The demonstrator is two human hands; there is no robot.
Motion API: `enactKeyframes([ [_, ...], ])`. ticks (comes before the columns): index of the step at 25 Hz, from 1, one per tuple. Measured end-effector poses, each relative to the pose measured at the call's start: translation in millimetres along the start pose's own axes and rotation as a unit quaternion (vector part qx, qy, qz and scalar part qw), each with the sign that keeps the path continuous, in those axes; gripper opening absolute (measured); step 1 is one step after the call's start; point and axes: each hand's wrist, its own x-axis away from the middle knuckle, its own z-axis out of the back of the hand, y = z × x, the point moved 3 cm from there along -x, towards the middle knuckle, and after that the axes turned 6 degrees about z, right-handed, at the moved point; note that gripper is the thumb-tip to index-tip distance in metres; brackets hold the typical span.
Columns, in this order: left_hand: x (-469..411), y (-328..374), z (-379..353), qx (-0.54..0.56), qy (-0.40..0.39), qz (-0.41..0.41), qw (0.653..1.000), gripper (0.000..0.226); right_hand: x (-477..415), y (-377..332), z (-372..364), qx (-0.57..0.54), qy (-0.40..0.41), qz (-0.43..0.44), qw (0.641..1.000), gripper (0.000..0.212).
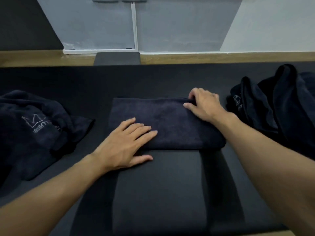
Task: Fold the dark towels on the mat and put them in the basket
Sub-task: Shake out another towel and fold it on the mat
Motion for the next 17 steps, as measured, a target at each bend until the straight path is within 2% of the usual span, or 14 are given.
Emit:
enactKeyframes([
  [2, 11, -10, 7, -0.041, 0.044, -0.017, 0.998, 0.03, 5, 0, 16, -0.001, -0.037, -0.038, 0.999, 0.029],
  [3, 8, -26, 13, -0.067, 0.047, 0.036, 0.996, 0.018, 11, -1, 22, -0.025, -0.071, -0.062, 0.995, 0.031],
  [4, 2, -48, 20, -0.075, 0.037, 0.139, 0.987, 0.013, 22, -4, 26, -0.075, -0.117, -0.087, 0.986, 0.031],
  [5, -4, -73, 27, -0.055, 0.017, 0.277, 0.959, 0.013, 36, -10, 26, -0.137, -0.164, -0.111, 0.971, 0.032],
  [6, -6, -92, 36, -0.002, -0.02, 0.414, 0.91, 0.016, 54, -19, 21, -0.196, -0.208, -0.134, 0.949, 0.032],
  [7, -7, -101, 38, 0.085, -0.062, 0.517, 0.85, 0.021, 71, -29, 16, -0.235, -0.232, -0.14, 0.933, 0.03],
  [8, -7, -97, 36, 0.188, -0.088, 0.57, 0.795, 0.028, 84, -37, 11, -0.256, -0.23, -0.136, 0.929, 0.029],
  [9, -5, -82, 32, 0.28, -0.096, 0.584, 0.755, 0.035, 97, -43, 5, -0.269, -0.203, -0.129, 0.933, 0.03],
  [10, -1, -59, 28, 0.339, -0.099, 0.578, 0.736, 0.041, 107, -46, 1, -0.28, -0.161, -0.119, 0.939, 0.038],
  [12, 16, -8, 29, 0.393, -0.112, 0.543, 0.734, 0.053, 125, -49, 0, -0.323, -0.081, -0.101, 0.938, 0.071],
  [13, 27, 10, 32, 0.401, -0.118, 0.527, 0.74, 0.059, 132, -52, -1, -0.365, -0.065, -0.091, 0.924, 0.078],
  [15, 39, 28, 34, 0.405, -0.104, 0.507, 0.754, 0.064, 145, -61, -5, -0.457, -0.066, -0.067, 0.885, 0.06],
  [16, 41, 29, 34, 0.426, -0.085, 0.513, 0.74, 0.062, 149, -62, -8, -0.479, -0.075, -0.065, 0.872, 0.04],
  [17, 45, 27, 33, 0.471, -0.063, 0.529, 0.703, 0.058, 152, -64, -8, -0.495, -0.087, -0.072, 0.861, 0.024],
])
